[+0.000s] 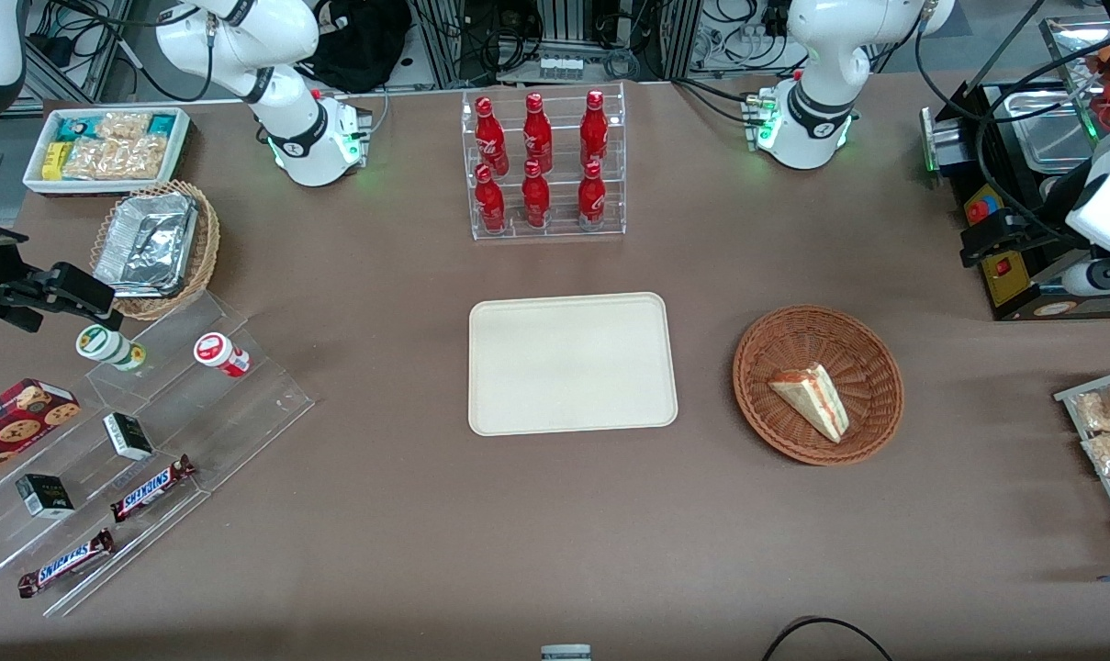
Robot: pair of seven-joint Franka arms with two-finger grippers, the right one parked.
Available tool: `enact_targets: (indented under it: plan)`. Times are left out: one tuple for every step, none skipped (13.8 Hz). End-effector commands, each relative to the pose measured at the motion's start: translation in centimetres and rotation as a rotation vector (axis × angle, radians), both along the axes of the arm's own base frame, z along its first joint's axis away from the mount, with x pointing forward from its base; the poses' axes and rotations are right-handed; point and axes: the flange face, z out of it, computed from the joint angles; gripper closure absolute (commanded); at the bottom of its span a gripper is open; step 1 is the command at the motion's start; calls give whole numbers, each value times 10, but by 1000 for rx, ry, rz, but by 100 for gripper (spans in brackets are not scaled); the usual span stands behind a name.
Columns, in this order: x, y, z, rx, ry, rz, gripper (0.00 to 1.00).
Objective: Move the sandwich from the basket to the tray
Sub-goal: 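Move the left gripper out over the wicker basket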
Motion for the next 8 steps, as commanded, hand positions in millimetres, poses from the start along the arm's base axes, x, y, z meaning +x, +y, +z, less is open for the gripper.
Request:
enact_targets:
  plan:
    - [-1, 2, 3, 5, 17, -7, 0]
    - [3, 3, -3, 4, 26, -2, 0]
    - [10, 4, -17, 6, 44, -3, 0]
    - [18, 4, -31, 2, 63, -3, 0]
    - [29, 5, -50, -2, 75, -2, 0]
    - [36, 5, -72, -2, 86, -3, 0]
    - [42, -2, -94, 0, 83, -2, 0]
    - [43, -6, -116, 2, 75, 16, 0]
